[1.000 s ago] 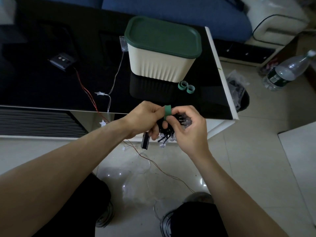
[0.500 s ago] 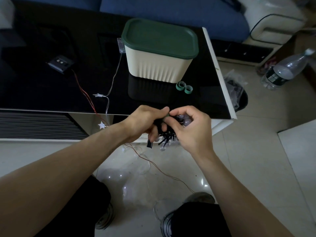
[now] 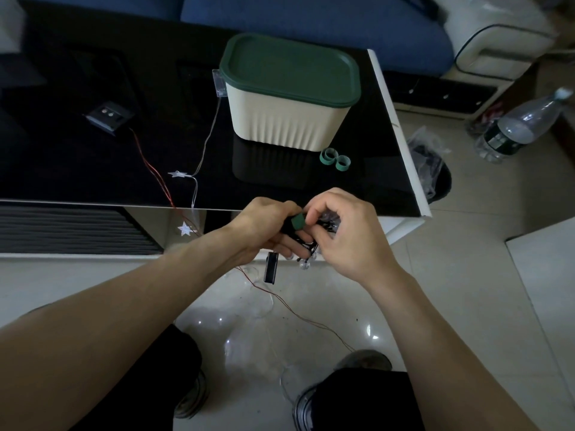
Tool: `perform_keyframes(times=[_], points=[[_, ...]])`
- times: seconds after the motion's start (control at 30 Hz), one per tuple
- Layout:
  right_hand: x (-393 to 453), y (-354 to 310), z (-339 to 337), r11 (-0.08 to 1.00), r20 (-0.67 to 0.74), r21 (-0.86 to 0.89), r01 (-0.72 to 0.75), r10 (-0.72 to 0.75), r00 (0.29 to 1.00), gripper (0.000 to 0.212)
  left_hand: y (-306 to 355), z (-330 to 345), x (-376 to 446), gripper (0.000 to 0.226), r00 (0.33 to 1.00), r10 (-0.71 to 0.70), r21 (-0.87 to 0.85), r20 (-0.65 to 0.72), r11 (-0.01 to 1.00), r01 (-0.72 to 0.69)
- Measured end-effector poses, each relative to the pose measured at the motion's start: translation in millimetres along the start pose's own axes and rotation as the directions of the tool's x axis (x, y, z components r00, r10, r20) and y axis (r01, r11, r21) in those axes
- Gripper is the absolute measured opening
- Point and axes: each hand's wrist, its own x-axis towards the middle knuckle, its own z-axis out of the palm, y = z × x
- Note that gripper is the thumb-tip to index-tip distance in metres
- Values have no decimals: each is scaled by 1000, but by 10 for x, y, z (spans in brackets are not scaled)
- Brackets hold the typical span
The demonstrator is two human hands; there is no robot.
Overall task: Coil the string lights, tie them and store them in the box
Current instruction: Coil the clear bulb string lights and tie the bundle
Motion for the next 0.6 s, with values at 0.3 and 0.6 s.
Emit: perform_keyframes(times=[0.3,0.6], points=[[-12,12,-9,995,-160,-49,86,-93,983,24,38,0,-24,37,994,88,-93,59,992,-83],[-10,57,-36,995,-172,20,98,-93,981,25,53,28,-37,38,973,160,131,165,975,-182]])
